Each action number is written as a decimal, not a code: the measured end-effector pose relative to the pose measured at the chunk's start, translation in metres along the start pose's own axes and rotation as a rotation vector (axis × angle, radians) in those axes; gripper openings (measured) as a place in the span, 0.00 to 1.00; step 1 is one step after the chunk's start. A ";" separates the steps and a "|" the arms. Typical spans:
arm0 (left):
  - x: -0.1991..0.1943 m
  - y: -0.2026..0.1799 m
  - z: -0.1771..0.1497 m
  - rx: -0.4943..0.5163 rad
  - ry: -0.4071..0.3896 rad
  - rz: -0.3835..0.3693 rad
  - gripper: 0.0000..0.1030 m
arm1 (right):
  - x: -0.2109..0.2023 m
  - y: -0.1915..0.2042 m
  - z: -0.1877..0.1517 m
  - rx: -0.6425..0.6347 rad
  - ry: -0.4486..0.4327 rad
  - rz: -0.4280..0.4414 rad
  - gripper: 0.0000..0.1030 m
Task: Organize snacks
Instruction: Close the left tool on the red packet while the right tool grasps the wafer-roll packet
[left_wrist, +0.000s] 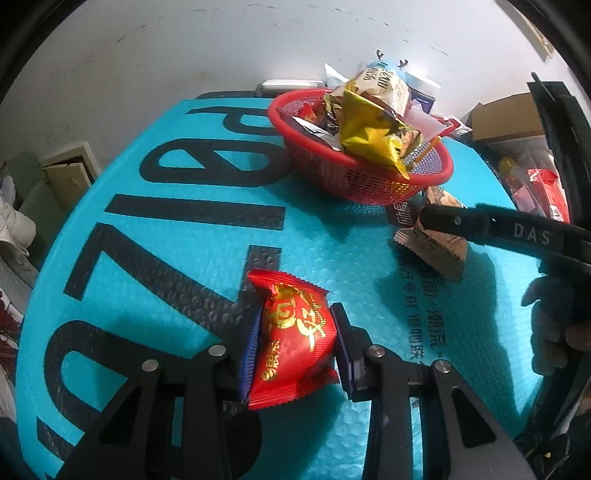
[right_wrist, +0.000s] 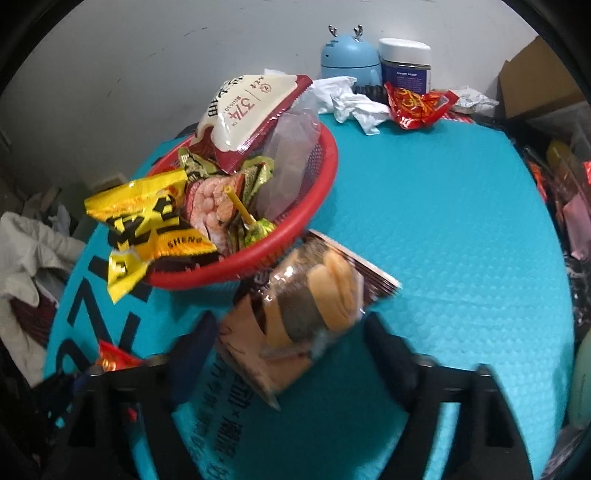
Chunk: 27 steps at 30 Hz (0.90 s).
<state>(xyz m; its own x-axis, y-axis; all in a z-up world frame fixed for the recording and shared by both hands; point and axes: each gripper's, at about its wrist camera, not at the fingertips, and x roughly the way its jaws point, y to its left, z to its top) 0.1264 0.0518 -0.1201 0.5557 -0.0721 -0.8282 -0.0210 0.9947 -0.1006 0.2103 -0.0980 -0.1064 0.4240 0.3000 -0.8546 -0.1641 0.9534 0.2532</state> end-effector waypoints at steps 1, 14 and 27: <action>-0.001 0.001 0.000 -0.002 -0.003 0.008 0.34 | 0.002 0.002 0.001 -0.006 -0.002 -0.010 0.82; 0.004 0.003 -0.002 -0.006 0.010 0.007 0.34 | 0.000 0.006 -0.012 -0.077 -0.011 -0.070 0.64; -0.017 -0.025 -0.025 0.034 0.043 -0.060 0.34 | -0.041 -0.007 -0.069 -0.155 0.064 0.041 0.52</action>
<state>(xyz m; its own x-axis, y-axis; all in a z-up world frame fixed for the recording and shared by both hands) 0.0966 0.0261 -0.1171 0.5193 -0.1342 -0.8440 0.0400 0.9903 -0.1329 0.1322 -0.1192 -0.1042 0.3571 0.3313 -0.8734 -0.3174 0.9224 0.2201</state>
